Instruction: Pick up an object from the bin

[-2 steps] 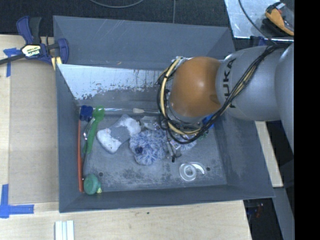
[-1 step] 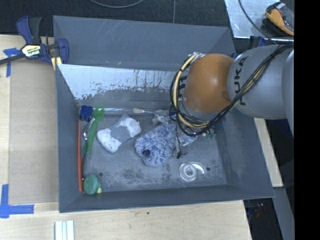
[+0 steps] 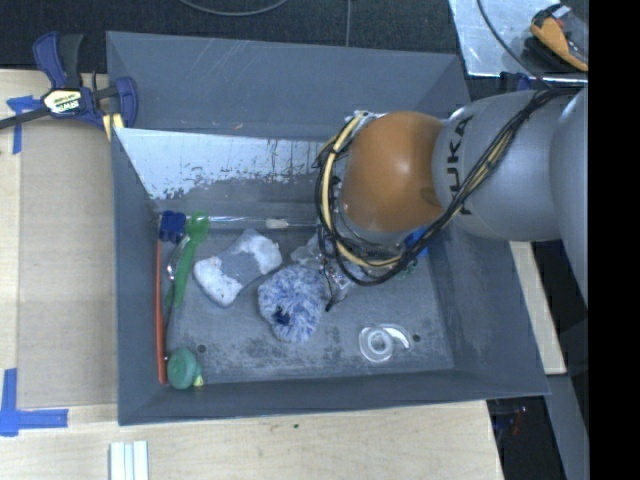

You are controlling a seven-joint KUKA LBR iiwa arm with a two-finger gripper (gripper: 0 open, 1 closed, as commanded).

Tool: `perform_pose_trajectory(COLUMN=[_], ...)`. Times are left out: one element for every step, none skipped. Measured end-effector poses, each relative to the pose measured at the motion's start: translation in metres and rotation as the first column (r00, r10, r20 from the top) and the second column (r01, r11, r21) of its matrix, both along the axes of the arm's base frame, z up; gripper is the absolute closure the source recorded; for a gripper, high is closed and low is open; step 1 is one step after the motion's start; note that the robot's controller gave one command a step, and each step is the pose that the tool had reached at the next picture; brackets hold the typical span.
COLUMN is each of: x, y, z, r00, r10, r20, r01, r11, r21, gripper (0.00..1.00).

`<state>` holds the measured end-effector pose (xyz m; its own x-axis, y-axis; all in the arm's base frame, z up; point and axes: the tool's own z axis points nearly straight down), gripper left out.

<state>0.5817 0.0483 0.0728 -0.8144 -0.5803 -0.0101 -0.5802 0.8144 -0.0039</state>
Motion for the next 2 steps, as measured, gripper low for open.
perform_pose_trajectory(x=[0.0,-0.002], y=[0.0,0.0], z=[0.0,0.028], r00=[1.0,1.0], r10=[-0.001,-0.003], r20=[0.0,-0.004], r01=[0.001,0.003], r11=[1.0,1.0], r21=[0.0,0.0], gripper=[1.0,1.0])
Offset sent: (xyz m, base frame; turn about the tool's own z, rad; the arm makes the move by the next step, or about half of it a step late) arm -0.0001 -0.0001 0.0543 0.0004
